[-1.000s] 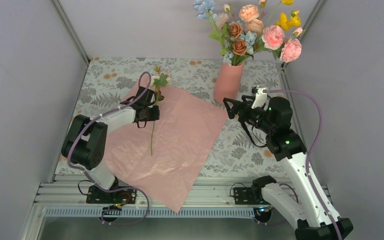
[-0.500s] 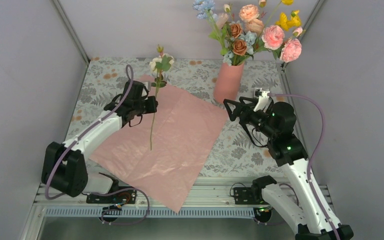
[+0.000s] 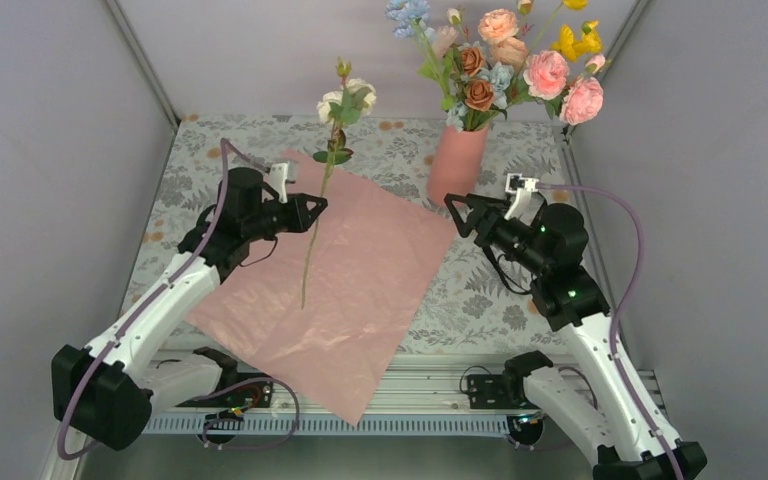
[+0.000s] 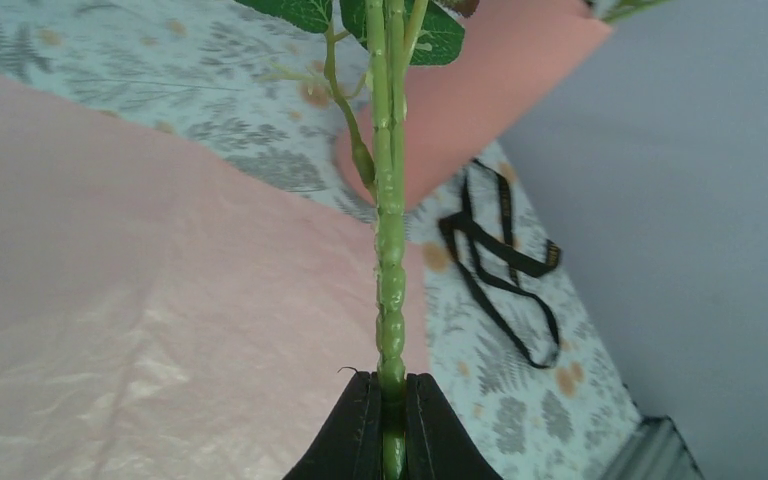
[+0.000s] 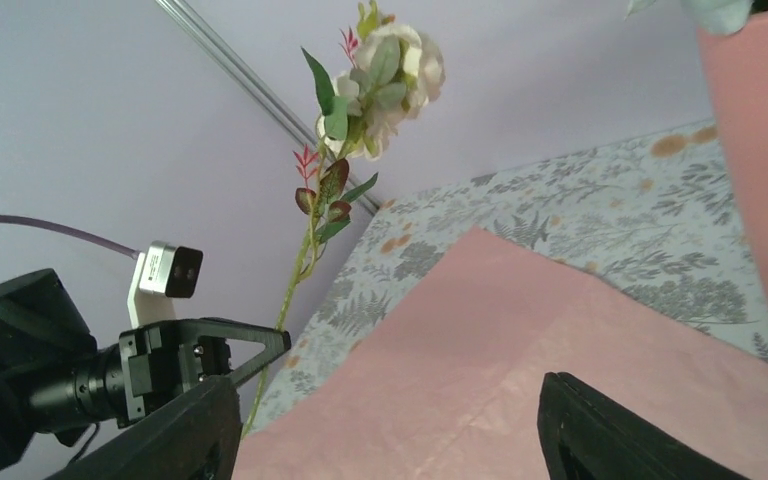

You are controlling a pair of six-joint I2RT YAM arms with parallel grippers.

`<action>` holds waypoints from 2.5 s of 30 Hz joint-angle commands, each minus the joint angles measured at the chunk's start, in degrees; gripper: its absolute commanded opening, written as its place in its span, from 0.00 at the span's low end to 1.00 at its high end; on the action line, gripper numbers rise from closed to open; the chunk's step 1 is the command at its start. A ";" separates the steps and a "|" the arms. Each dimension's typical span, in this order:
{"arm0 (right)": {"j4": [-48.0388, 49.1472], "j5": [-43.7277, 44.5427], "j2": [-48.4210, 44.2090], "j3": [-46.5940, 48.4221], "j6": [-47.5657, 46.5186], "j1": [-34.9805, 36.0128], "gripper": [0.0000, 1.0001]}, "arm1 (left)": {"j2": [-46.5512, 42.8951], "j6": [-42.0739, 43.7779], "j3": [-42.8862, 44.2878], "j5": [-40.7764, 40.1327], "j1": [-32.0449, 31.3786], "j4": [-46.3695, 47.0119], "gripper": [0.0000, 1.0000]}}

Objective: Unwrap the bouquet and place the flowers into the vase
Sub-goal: Pick up the fake flower from the wrapping paper.

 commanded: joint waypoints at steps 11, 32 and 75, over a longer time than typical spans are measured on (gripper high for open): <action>14.34 -0.93 8.66 -0.84 11.67 10.25 0.63 | -10.39 -3.30 -6.88 12.61 -2.37 11.46 0.02; 25.42 3.28 25.55 11.39 13.48 28.61 0.53 | -16.53 -4.25 -7.52 19.76 -4.28 14.39 0.02; 12.30 26.69 20.27 15.80 -15.60 31.71 0.04 | -16.63 6.38 -2.44 9.89 -5.64 -2.91 1.00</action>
